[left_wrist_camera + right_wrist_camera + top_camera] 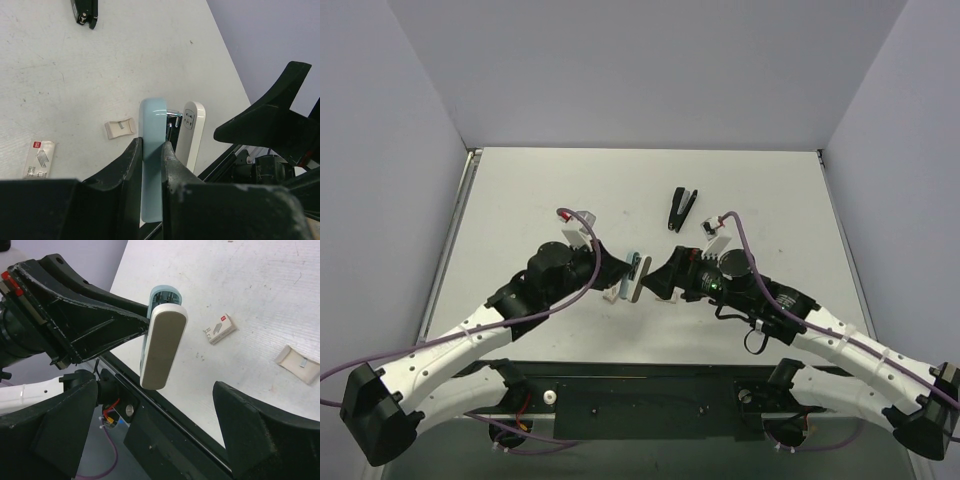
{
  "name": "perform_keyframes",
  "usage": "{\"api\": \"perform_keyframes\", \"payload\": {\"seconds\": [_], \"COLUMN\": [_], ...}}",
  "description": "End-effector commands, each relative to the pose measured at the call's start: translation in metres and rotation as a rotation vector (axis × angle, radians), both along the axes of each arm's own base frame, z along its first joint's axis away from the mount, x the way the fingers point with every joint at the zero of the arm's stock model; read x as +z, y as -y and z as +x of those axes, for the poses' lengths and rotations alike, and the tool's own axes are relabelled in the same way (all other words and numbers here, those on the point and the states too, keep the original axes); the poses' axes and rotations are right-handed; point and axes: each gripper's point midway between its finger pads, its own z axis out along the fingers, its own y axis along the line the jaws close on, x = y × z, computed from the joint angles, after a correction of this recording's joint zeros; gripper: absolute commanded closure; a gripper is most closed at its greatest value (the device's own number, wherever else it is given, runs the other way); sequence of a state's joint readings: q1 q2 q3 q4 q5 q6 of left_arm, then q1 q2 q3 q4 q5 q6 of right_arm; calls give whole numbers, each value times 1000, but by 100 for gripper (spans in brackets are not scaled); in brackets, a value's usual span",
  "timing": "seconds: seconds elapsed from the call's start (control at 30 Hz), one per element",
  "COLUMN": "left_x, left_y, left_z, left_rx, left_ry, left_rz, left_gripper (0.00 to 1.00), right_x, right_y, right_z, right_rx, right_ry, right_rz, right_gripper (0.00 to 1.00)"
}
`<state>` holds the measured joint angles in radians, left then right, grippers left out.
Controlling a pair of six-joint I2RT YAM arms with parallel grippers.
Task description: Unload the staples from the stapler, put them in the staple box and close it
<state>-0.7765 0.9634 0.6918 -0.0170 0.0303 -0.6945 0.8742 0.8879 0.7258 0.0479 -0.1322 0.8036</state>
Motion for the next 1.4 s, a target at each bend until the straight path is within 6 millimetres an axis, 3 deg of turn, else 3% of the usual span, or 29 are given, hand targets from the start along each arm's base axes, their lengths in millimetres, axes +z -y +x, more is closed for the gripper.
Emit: {"api": "perform_keyframes", "payload": {"seconds": [0.0,0.27,0.73,1.23,1.37], "left_x": [22,22,32,40,53], "left_y": [-3,-8,-6,-6,-3], "left_z": [-2,-10,-16,-17,-17], "left_rx": [4,-8,-29,-27,-31], "left_ry": [61,48,59,57,86], "left_rz": [-39,-31,-84,-113,-152], "left_gripper": [100,100,100,100,100], "right_x": [26,28,27,24,24], "right_y": [-16,-24,-36,-40,-42], "right_z": [10,22,30,32,32], "right_rx": [-42,-100,-139,-157,-153], "right_ry": [54,88,84,76,70], "right_rz": [68,89,128,139,143], "right_gripper": [7,15,39,52,54]}}
